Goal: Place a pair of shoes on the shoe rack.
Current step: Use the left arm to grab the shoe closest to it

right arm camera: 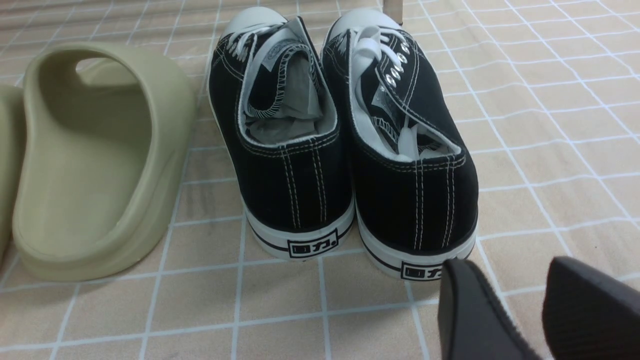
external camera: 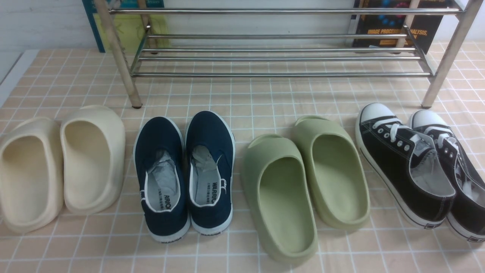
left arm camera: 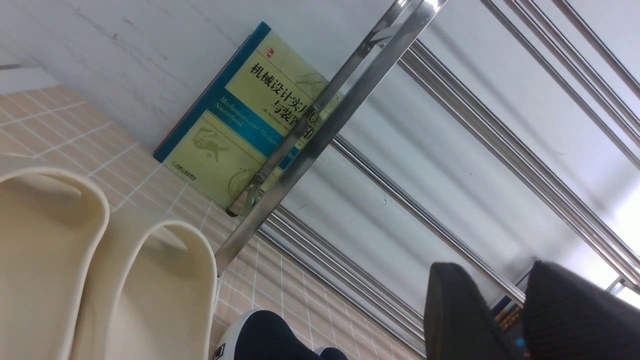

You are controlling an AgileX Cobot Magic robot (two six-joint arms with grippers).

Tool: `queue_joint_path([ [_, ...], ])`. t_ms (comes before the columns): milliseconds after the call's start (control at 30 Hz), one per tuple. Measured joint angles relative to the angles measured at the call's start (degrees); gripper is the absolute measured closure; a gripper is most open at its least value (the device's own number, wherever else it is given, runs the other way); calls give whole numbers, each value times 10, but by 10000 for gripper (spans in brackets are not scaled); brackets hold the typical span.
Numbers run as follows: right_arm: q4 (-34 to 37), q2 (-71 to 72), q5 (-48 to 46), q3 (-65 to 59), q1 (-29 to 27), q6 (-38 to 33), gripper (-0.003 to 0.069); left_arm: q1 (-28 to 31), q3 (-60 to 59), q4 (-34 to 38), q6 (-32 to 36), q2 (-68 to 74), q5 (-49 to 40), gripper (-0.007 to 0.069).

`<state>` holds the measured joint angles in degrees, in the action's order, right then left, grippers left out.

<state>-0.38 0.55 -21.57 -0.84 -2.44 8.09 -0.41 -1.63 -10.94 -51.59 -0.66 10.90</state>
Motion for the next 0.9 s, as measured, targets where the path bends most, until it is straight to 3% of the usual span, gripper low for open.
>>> queue_joint_path([
  [300,0,0,0,0,0,0,421,0,0,1,-8,0,5,385],
  [500,0,0,0,0,0,0,421,0,2,3,-56,0,79,385],
  [567,0,0,0,0,0,0,421,0,19,-8,-68,0,55,389],
  [767,0,0,0,0,0,0,421,0,189,-105,-55,4,-245,501],
  [900,0,0,0,0,0,0,421,0,367,-177,74,93,-542,614],
])
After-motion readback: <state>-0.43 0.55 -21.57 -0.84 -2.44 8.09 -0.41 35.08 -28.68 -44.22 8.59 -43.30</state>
